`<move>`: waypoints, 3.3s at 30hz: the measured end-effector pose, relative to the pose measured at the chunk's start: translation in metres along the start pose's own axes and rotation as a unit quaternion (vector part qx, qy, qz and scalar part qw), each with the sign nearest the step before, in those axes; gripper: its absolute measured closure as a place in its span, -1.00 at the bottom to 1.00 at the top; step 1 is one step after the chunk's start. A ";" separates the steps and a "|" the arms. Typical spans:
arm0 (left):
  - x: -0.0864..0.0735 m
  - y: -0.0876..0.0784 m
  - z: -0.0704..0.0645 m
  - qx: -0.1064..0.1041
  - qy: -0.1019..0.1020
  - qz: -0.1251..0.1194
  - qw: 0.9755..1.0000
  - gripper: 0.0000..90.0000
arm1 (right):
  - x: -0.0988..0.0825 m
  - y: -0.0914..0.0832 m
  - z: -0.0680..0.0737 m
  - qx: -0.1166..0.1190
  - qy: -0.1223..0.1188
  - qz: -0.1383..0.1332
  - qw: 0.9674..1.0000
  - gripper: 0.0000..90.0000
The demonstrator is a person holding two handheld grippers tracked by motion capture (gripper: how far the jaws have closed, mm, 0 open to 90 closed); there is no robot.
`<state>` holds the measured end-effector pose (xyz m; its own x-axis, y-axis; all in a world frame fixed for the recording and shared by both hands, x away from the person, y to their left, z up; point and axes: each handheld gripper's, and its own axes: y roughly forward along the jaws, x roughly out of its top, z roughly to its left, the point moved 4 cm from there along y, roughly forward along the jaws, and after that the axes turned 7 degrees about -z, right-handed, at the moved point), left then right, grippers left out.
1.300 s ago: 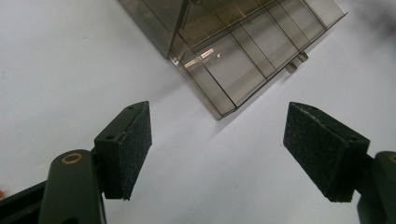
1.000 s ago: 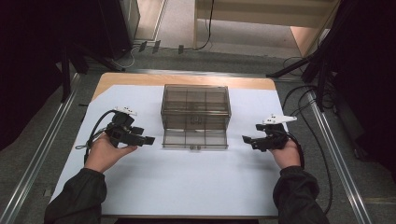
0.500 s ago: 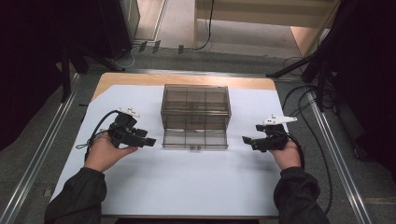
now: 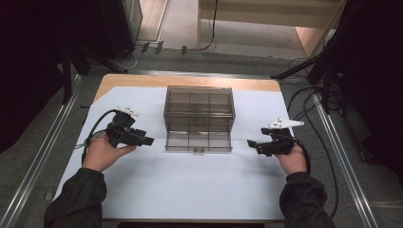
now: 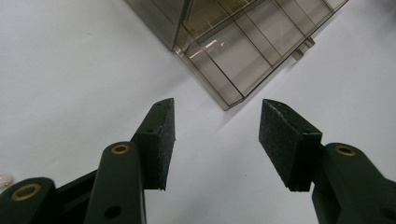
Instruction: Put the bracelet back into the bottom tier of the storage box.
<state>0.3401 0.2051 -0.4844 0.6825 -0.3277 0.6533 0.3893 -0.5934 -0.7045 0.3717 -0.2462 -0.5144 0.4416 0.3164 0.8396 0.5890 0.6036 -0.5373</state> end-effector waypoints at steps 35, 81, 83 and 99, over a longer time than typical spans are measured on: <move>0.008 -0.020 0.043 0.109 -0.045 0.075 0.990 -0.19 | -0.005 0.003 0.005 -0.002 -0.012 0.015 1.000 -0.54; -0.031 -0.012 0.104 0.222 -0.182 0.126 0.950 -0.68 | -0.005 0.006 0.006 0.000 -0.023 0.027 0.999 -0.54; -0.032 -0.012 0.106 0.229 -0.188 0.124 0.947 -0.69 | -0.005 0.005 0.005 -0.001 -0.025 0.027 0.999 -0.54; -0.040 -0.002 0.112 0.226 -0.230 0.127 0.938 -0.84 | -0.006 0.003 0.004 0.001 -0.024 0.027 0.999 -0.54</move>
<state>0.3817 0.3019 -0.5406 0.9429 -0.0023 0.3329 0.3297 -0.1319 -0.9348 0.3680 -0.2432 -0.5210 0.4389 0.3836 0.8126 0.5646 0.5858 -0.5815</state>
